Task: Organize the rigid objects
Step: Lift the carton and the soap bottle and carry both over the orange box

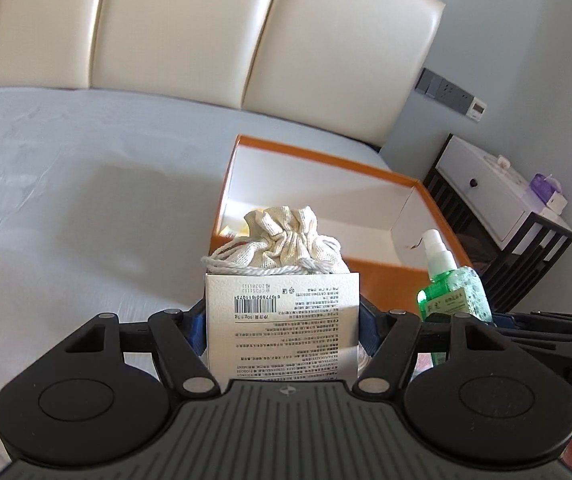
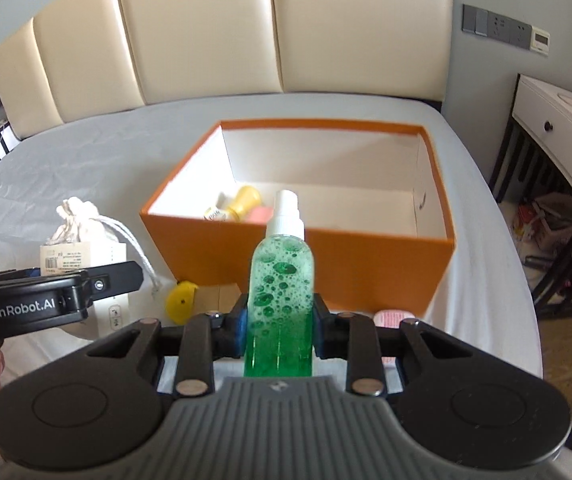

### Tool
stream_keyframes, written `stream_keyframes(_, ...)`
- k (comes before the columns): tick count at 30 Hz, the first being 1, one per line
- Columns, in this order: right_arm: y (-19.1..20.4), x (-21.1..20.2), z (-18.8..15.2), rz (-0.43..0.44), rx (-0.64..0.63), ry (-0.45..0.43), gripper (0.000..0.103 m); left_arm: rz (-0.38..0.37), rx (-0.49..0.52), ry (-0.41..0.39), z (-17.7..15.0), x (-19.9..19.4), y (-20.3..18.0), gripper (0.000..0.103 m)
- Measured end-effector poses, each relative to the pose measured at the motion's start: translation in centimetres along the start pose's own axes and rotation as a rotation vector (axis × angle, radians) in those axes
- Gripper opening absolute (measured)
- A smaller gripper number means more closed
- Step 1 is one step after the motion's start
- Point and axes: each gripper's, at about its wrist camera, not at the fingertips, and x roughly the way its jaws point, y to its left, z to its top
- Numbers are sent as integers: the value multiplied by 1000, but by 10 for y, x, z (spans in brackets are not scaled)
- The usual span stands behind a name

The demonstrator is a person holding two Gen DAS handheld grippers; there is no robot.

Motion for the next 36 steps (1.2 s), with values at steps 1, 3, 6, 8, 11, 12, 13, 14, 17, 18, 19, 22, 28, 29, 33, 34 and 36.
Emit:
stream_keyframes(1,0,-1,5,5,-7,-11,29,-6,2,-7,4,1,0,79)
stream_keyframes(3,2,-4,16,10,-33,-39,29,-23,-3,-16,13,3,0,79)
stream_keyframes(6,4,-5,33,11,-75,-73,29,-51,-14,-24,27,6,4,79)
stream_keyframes(8,4,-2,44,12,-90,-83,29,-61,-10,-28,37,10,6,79)
stream_keyframes(11,-1,7,59,19,-86,-88,29,-72,-12,-23,50,18,10,79)
stream_keyframes(12,-3,11,64,21,-81,-85,29,-77,-20,-16,54,22,11,79)
stream_keyframes(13,-5,17,69,23,-73,-76,29,-85,-27,-6,58,27,13,79)
stream_keyframes(14,-8,23,74,23,-60,-64,29,-94,-35,2,61,31,14,79)
stream_keyframes(17,-18,40,86,27,-30,-34,29,-115,-44,16,72,46,12,79)
stream_keyframes(18,-19,47,90,15,-34,-27,29,-117,-46,17,75,51,11,79)
stream_keyframes(19,-20,53,93,2,-45,-23,29,-118,-49,18,78,56,10,79)
stream_keyframes(22,-26,75,99,-32,-56,24,29,-130,-56,41,86,75,7,79)
stream_keyframes(28,-32,119,105,-73,-118,100,29,-115,-32,116,91,120,0,79)
stream_keyframes(29,-33,126,105,-75,-127,112,29,-118,-39,133,92,128,1,79)
stream_keyframes(33,-40,158,112,-89,-132,184,29,-117,-70,195,92,156,2,79)
stream_keyframes(34,-42,167,114,-95,-136,207,29,-111,-72,206,92,162,3,79)
stream_keyframes(36,-48,181,116,-109,-136,244,29,-104,-77,223,91,171,5,79)
